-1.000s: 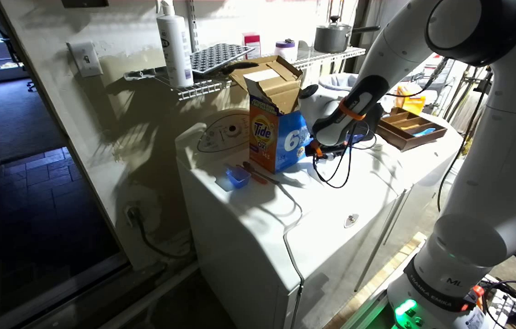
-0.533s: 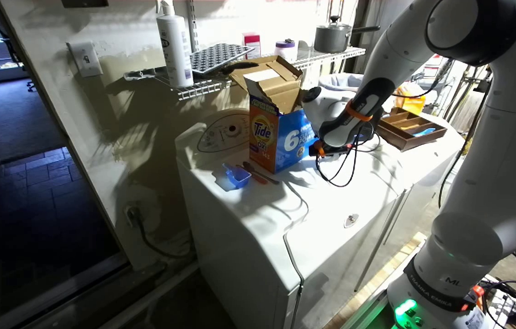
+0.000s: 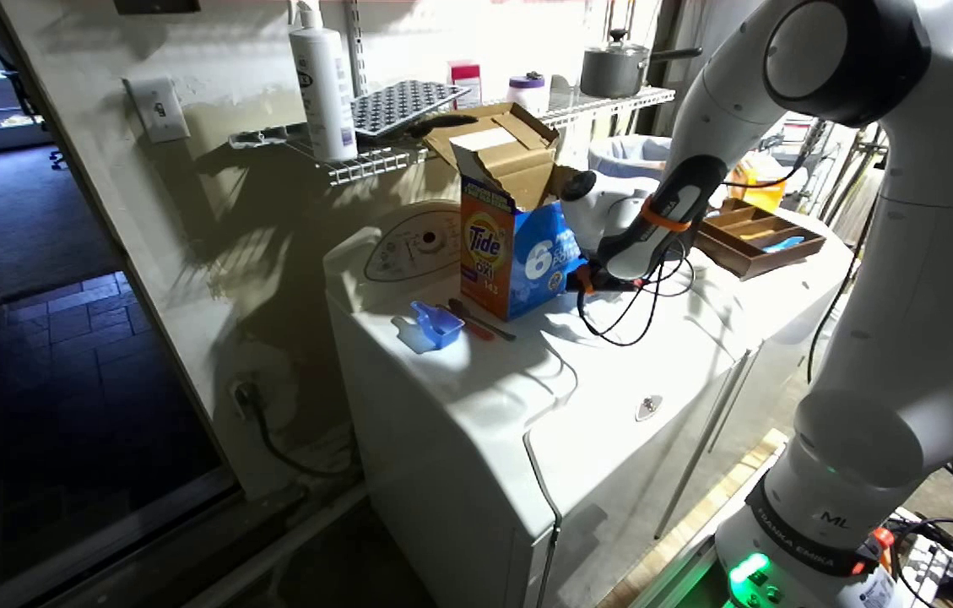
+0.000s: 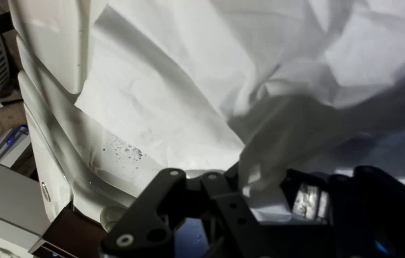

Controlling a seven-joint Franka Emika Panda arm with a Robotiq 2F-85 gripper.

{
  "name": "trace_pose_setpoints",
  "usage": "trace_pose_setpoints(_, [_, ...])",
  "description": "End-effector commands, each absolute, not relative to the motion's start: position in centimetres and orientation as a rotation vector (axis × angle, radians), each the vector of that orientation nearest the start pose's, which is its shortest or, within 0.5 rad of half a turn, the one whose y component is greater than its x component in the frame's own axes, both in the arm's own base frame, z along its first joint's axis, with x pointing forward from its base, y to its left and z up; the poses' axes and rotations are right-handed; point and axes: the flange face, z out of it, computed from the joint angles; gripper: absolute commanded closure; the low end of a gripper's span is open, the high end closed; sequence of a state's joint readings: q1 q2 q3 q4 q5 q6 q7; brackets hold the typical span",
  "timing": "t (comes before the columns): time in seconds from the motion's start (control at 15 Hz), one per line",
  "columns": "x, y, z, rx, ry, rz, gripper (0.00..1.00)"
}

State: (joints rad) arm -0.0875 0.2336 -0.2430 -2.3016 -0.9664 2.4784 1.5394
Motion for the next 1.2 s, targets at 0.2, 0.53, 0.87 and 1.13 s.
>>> trace_pose_setpoints(0.2, [51.2,-17.9,23.3,2.171,-1.336,0.491,0.89])
trace_pose_setpoints(0.53, [52.1,-18.0,23.2,2.17,-1.343,0.508,0.69])
trace_pose_setpoints(0.87, [52.1,-18.2,22.7,2.18,-1.349,0.485,0.42])
trace_pose_setpoints(1.13, [52.1,-18.2,22.8,2.186,-1.347,0.481,0.87])
